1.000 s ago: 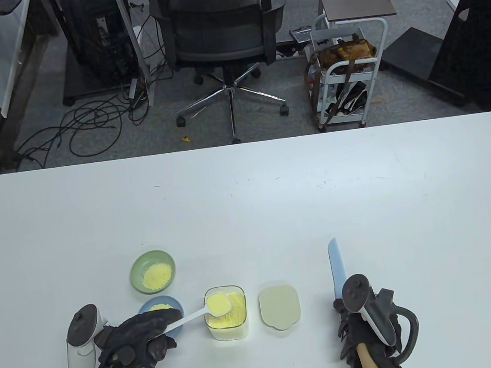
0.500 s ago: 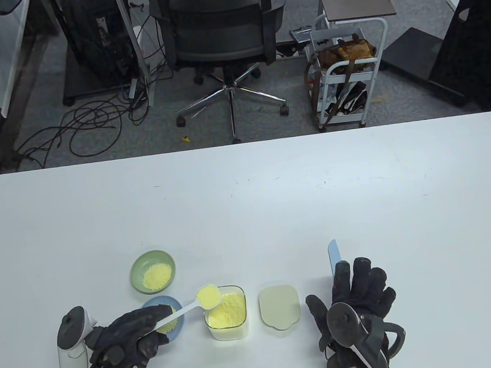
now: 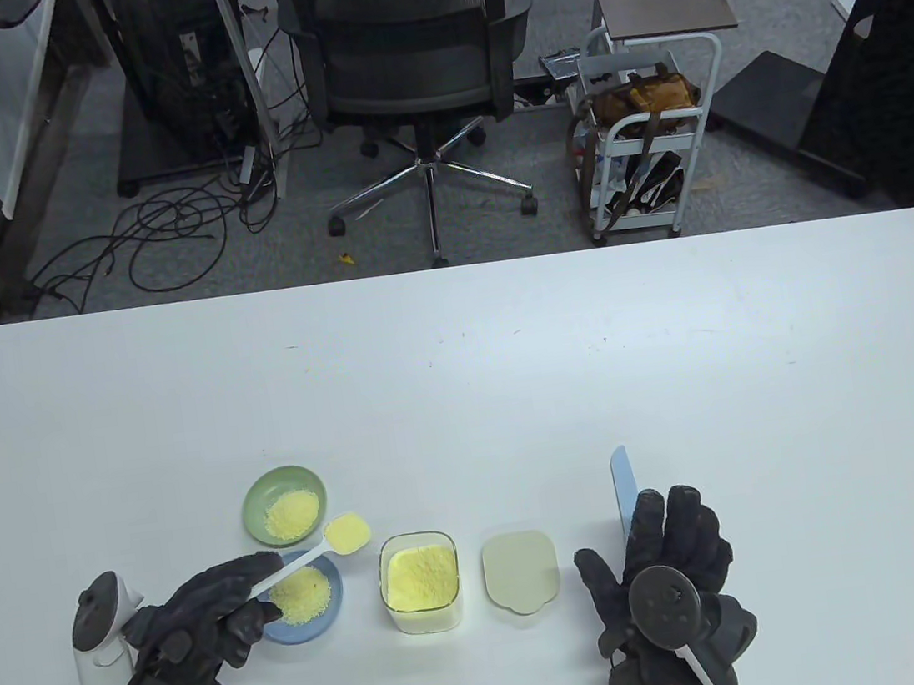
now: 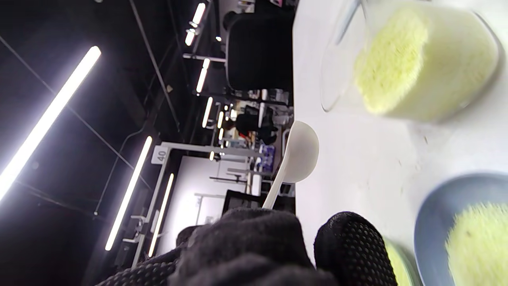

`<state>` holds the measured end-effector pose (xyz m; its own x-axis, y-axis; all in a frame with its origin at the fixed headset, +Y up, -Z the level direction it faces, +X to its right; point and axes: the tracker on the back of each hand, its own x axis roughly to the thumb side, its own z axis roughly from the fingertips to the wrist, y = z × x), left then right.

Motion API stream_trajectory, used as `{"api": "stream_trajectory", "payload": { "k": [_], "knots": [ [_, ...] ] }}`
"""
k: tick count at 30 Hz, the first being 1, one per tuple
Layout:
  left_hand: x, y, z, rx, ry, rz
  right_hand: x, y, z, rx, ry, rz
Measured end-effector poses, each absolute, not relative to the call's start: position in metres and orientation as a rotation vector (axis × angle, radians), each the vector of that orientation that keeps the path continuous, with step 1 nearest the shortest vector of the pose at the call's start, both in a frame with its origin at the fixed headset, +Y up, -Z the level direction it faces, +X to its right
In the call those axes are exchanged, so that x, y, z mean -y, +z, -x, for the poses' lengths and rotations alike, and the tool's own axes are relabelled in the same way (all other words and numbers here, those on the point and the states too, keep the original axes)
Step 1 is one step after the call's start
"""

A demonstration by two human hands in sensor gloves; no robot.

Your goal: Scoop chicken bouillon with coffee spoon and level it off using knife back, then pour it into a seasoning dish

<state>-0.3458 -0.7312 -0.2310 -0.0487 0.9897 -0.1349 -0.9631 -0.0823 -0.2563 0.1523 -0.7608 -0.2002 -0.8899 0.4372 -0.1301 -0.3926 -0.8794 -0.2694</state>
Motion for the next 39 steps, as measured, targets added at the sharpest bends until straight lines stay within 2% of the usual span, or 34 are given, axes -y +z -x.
{"api": "stream_trajectory", "payload": {
  "k": [6,12,22,28,39],
  "knots": [
    [0.725,-0.220,0.368,0.076,1.486,0.348,0.760,-0.198,-0.156,0.344,2.644,0.258],
    [0.726,-0.210,0.385,0.006,1.304,0.318,0.760,-0.198,-0.156,0.341,2.638,0.248],
    [0.738,-0.201,0.386,-0.001,1.232,0.313,0.761,-0.197,-0.155,0.328,2.619,0.236],
    [0.734,-0.194,0.386,0.040,1.195,0.324,0.761,-0.197,-0.156,0.321,2.611,0.234],
    [0.735,-0.185,0.387,0.023,1.036,0.324,0.761,-0.197,-0.156,0.316,2.597,0.238]
  ]
}}
